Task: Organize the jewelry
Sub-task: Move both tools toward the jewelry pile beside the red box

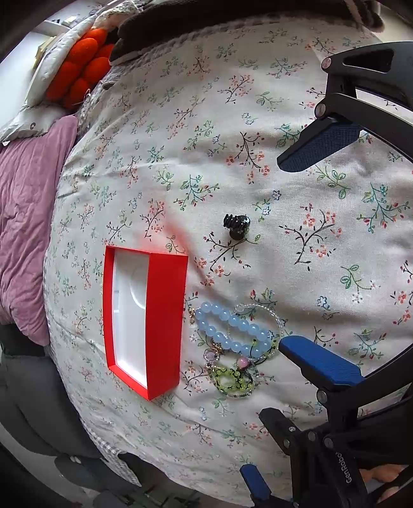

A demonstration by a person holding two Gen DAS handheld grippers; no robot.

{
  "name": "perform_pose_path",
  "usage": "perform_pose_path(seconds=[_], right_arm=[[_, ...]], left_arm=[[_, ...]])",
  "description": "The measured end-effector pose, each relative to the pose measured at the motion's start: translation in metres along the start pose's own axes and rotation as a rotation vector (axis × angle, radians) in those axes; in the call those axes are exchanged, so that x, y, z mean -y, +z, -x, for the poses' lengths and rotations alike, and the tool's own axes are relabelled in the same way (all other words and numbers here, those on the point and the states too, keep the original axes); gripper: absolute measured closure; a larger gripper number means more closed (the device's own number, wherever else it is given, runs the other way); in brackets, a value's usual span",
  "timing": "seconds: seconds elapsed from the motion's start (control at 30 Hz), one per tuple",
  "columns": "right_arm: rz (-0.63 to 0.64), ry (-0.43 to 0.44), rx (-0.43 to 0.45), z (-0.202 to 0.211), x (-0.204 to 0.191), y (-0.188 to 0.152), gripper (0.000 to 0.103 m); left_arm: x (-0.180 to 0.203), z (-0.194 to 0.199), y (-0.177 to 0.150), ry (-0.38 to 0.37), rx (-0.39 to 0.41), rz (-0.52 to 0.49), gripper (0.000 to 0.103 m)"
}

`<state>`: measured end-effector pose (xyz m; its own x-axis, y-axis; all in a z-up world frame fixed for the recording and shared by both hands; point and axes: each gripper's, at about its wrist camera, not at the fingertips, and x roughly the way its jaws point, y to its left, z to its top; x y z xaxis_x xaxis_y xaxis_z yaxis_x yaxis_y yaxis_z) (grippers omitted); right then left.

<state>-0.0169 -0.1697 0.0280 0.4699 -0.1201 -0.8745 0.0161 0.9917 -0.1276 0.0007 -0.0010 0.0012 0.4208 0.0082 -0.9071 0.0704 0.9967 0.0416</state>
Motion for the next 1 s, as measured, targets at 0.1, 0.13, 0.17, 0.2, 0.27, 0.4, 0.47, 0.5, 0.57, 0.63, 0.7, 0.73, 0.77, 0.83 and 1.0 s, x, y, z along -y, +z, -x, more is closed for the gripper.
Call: perform_pose_path(seconds=[0.1, 0.13, 0.17, 0.2, 0.27, 0.4, 0.47, 0.5, 0.57, 0.63, 0.7, 0.73, 0.77, 0.83, 1.0], right_arm=[[-0.002, 0.0, 0.001, 0.0, 0.0, 0.0, 0.0], [-0.003, 0.0, 0.002, 0.0, 0.001, 0.001, 0.0], [-0.004, -0.001, 0.002, 0.001, 0.001, 0.001, 0.0], [-0.004, -0.001, 0.003, 0.001, 0.001, 0.001, 0.0], [-0.004, -0.002, 0.002, 0.001, 0.001, 0.001, 0.0], [-0.004, -0.002, 0.003, 0.001, 0.001, 0.0, 0.0], [-0.004, -0.002, 0.004, 0.001, 0.001, 0.0, 0.0], [-0.004, -0.002, 0.005, 0.001, 0.001, 0.0, 0.0], [-0.004, -0.001, 0.006, 0.001, 0.0, 0.0, 0.0], [-0.002, -0.002, 0.007, 0.002, 0.0, 0.001, 0.0], [-0.001, -0.002, 0.008, 0.002, -0.001, 0.001, 0.0], [-0.002, -0.002, 0.008, 0.002, -0.001, 0.002, 0.0], [-0.002, -0.002, 0.009, 0.003, -0.001, 0.002, 0.0], [-0.003, -0.003, 0.011, 0.003, -0.001, 0.002, 0.0], [-0.016, 0.007, 0.026, 0.005, 0.005, 0.007, 0.0]], left_arm=[[-0.001, 0.0, 0.0, -0.002, 0.002, 0.002, 0.0], [-0.001, 0.0, 0.001, -0.003, 0.003, 0.002, 0.0], [-0.001, 0.0, 0.001, -0.003, 0.003, 0.001, 0.0], [-0.001, 0.0, 0.001, -0.003, 0.003, 0.001, 0.0], [-0.001, 0.0, 0.001, -0.001, 0.003, 0.0, 0.0], [-0.001, 0.0, 0.001, 0.0, 0.003, 0.001, 0.0], [-0.001, 0.0, 0.001, 0.001, 0.003, 0.001, 0.0], [-0.001, 0.0, 0.001, 0.001, 0.003, 0.001, 0.0], [-0.001, 0.0, 0.001, 0.002, 0.002, 0.0, 0.0], [0.001, 0.001, 0.001, 0.004, 0.001, -0.001, 0.0], [0.001, 0.001, 0.001, 0.007, 0.0, -0.002, 0.0], [0.001, 0.001, 0.001, 0.007, 0.0, -0.003, 0.0], [0.002, 0.001, 0.001, 0.008, 0.0, -0.004, 0.0], [0.001, 0.001, 0.004, 0.014, -0.009, -0.011, 0.0], [-0.004, 0.0, 0.014, -0.066, 0.001, 0.008, 0.0]])
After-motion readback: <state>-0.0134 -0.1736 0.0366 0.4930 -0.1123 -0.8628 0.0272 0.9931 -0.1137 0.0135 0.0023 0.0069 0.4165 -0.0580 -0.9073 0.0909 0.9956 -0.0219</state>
